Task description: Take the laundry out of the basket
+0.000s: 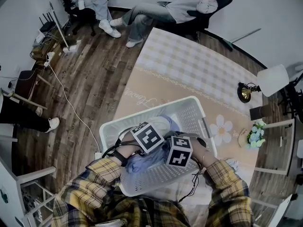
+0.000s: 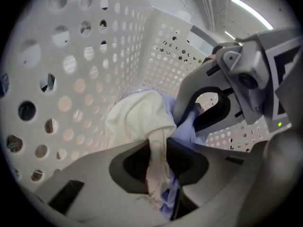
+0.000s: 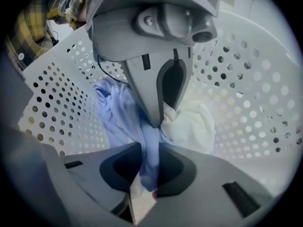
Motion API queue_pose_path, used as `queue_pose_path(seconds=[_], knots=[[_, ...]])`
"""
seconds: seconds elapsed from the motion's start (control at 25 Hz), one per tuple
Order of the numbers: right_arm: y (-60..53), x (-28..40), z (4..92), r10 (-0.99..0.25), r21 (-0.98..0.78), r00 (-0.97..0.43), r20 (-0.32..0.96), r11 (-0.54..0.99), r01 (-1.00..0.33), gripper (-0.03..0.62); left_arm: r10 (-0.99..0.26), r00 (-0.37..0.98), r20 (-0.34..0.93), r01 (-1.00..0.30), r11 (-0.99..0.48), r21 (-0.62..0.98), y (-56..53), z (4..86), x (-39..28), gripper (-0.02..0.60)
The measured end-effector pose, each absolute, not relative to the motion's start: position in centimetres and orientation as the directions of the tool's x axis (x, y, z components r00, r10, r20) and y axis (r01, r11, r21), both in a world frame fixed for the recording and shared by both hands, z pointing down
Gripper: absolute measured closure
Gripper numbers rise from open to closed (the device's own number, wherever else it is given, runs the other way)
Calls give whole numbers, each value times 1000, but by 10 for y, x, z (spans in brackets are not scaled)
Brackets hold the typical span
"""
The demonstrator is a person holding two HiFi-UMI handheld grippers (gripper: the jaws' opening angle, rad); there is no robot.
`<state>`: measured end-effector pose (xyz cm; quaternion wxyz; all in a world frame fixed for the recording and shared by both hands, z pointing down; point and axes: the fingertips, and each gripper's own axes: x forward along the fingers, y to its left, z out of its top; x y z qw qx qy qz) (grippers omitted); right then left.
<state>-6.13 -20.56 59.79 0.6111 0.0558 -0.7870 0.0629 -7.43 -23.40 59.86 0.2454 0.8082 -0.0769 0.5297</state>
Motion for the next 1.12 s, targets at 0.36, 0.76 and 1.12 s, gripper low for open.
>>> queue_pose_path(seconds=[0.36,0.76,1.12], knots=[[-223,-60,540,-149,73,-270,951,959,-274,493,38,533,846,-386,-878,282,-252,540,-71,465],[-221,-61,436,-428,207,-366,827,835,-509,494,-109,677,728,-357,-913,195,-248,431,-72,469],[-198,-75,373,-592,253,-410,694,733,-632,496,-176,734,656,-344,-929,136,-225,366,-88,471]])
